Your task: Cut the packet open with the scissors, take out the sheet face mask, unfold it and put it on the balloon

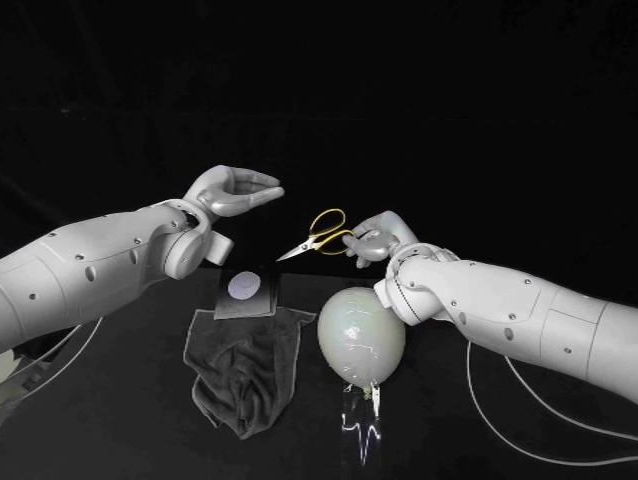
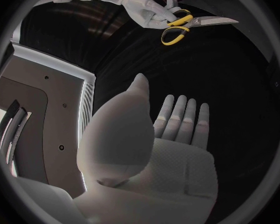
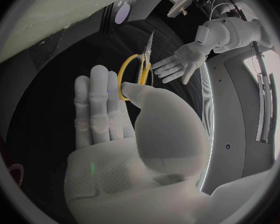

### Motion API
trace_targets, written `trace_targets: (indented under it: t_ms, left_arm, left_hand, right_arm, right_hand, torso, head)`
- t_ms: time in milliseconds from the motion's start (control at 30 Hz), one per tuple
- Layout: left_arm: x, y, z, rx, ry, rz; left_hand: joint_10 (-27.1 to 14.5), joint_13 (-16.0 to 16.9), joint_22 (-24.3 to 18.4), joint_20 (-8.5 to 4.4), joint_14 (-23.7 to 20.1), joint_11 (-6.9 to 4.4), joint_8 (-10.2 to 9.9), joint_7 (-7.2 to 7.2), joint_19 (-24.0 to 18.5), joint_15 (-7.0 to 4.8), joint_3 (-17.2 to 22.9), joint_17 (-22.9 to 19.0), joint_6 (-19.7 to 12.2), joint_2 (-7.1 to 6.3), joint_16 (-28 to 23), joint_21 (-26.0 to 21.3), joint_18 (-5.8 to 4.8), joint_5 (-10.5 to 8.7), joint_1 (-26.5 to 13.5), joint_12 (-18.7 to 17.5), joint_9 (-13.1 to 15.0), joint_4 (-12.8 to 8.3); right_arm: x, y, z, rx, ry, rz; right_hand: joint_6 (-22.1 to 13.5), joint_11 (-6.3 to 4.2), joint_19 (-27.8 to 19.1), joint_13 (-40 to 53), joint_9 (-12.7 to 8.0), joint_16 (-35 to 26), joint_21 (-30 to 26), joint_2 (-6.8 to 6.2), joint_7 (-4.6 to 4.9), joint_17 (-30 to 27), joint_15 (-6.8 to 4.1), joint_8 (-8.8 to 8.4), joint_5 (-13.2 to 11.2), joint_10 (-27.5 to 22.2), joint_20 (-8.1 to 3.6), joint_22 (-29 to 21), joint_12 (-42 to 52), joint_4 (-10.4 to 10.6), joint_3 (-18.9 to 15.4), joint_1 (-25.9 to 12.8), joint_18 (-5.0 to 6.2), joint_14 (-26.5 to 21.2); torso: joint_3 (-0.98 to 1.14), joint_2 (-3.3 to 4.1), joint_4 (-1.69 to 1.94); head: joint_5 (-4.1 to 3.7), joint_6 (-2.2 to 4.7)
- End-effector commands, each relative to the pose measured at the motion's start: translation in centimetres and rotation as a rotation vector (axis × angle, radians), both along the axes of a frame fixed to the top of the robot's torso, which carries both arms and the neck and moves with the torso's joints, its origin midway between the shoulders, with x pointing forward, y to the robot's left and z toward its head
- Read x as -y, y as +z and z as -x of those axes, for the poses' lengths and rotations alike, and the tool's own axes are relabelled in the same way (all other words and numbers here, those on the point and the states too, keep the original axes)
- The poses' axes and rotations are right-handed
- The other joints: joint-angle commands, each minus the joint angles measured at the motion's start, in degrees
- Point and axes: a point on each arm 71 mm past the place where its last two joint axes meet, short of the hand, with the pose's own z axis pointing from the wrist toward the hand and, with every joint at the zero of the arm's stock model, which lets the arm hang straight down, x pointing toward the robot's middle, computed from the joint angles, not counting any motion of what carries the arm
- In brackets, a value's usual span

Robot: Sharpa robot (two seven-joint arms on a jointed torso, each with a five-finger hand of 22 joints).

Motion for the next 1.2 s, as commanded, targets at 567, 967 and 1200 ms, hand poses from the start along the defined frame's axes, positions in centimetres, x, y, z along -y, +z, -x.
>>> trace_targets:
  t_ms: [567, 967, 1200]
  left_arm:
    - [3.7, -2.6, -0.4, -0.219, -0.141, -0.274]
    - [4.2, -3.4, -0.3, -0.282, -0.176, -0.32]
    - [4.7, -3.8, 0.0, -0.314, -0.217, -0.337]
  left_hand:
    - [5.6, 0.2, 1.1, -0.05, 8.7, -1.0, 0.8, 4.09, 8.0, -1.39, -5.3, 1.5, 2.0, 1.35, 2.2, 3.6, 1.76, 0.11, 1.7, 0.7, 0.6, 0.0]
    - [7.3, 0.2, 1.2, -0.05, 10.5, -1.03, 1.5, 4.5, 9.1, -1.75, -5.5, 1.7, 3.8, 2.91, 3.0, 4.1, 2.35, 0.11, 3.1, 0.8, 0.9, -0.2]
    - [9.2, 0.2, 1.2, -0.09, 12.1, -1.7, 2.1, 3.72, 9.9, -2.35, -5.8, 2.0, 5.4, 4.45, 3.6, 4.5, 2.87, 0.11, 5.1, 0.9, 1.2, -0.4]
  right_arm:
    - [-1.1, -0.4, 0.5, 0.034, 0.055, 0.013]
    - [-1.4, -0.5, 0.8, 0.039, 0.058, 0.006]
    - [-1.4, -0.4, 0.9, 0.042, 0.052, 0.005]
  right_hand:
    - [-0.3, -0.72, -0.5, 0.1, 0.2, 0.3, 0.4, 0.65, -0.19, 0.1, -0.27, 0.4, -0.5, 0.9, 0.11, 0.3, 0.0, -6.3, 5.8, -0.1, 0.58, -0.4]
    - [-0.4, -0.71, -0.6, 0.1, 0.3, 0.3, 0.6, 0.78, -0.17, 0.1, -0.26, 0.46, -0.8, 0.9, 0.13, 0.4, 0.0, -6.6, 5.9, -0.2, 0.58, -0.4]
    - [-0.4, -0.71, -0.6, 0.1, 0.3, 0.3, 0.6, 0.78, -0.17, 0.1, -0.26, 0.46, -0.8, 0.9, 0.13, 0.4, 0.0, -6.6, 5.9, -0.2, 0.58, -0.4]
  torso:
    - [0.02, -0.01, -0.03]
    - [0.06, 0.03, -0.13]
    - [0.01, 0.02, -0.03]
  head:
    - [1.46, -0.55]
    - [1.35, -0.52]
    - [1.27, -0.54]
